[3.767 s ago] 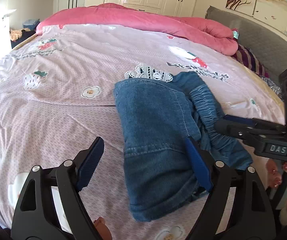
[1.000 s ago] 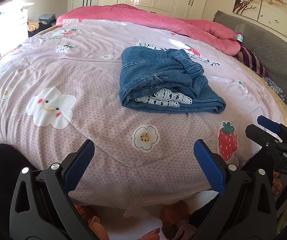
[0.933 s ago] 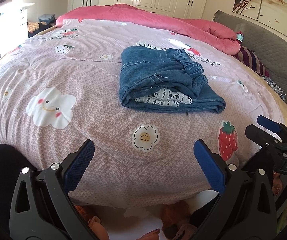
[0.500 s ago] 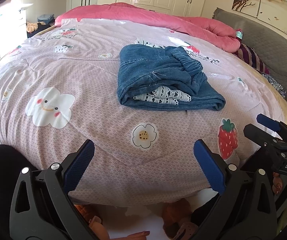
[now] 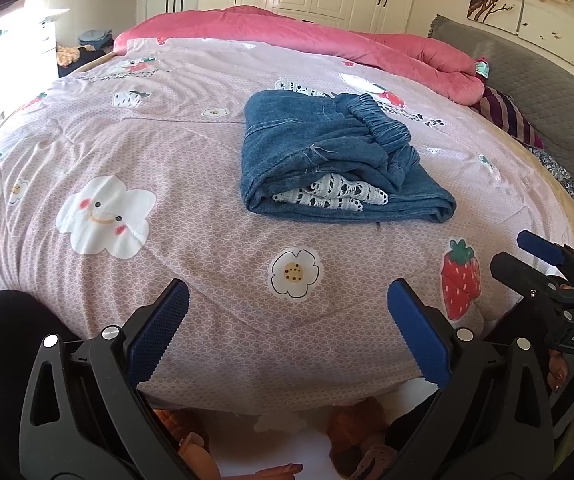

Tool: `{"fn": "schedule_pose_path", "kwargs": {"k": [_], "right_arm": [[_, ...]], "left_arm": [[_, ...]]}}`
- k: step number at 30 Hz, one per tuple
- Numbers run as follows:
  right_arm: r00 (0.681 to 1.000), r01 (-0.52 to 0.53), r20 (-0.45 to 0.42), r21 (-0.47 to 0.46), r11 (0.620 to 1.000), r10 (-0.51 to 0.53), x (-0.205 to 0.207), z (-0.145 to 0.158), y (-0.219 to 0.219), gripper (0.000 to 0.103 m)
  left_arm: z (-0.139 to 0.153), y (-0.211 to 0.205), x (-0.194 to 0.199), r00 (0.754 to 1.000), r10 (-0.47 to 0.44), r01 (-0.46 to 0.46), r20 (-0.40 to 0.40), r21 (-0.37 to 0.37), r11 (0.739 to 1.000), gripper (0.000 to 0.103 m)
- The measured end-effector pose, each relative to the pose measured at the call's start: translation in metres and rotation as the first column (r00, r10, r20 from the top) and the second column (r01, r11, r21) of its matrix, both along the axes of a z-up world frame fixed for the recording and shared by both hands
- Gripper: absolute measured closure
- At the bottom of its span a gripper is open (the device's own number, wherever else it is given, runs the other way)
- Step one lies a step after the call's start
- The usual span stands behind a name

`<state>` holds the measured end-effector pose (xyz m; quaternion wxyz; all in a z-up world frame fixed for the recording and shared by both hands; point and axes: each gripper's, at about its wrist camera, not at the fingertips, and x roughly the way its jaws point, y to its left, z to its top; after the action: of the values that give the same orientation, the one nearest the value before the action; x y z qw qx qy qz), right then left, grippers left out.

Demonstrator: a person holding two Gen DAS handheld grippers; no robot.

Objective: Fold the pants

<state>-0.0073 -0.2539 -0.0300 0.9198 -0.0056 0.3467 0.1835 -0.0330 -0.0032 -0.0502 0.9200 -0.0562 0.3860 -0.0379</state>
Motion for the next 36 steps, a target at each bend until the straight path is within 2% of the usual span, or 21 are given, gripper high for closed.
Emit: {"fn": "schedule_pose_path", "kwargs": {"k": [36], "right_arm": [[1.0,0.012,-0.006,-0.005,1.0,-0.012,0.0002,-0.0031,0.0006,0.005]], "left_arm": [[0.0004,-0.0023,0.0009,1.0,-0.013,0.013,0.001,0.003,1.0,0.01]]}}
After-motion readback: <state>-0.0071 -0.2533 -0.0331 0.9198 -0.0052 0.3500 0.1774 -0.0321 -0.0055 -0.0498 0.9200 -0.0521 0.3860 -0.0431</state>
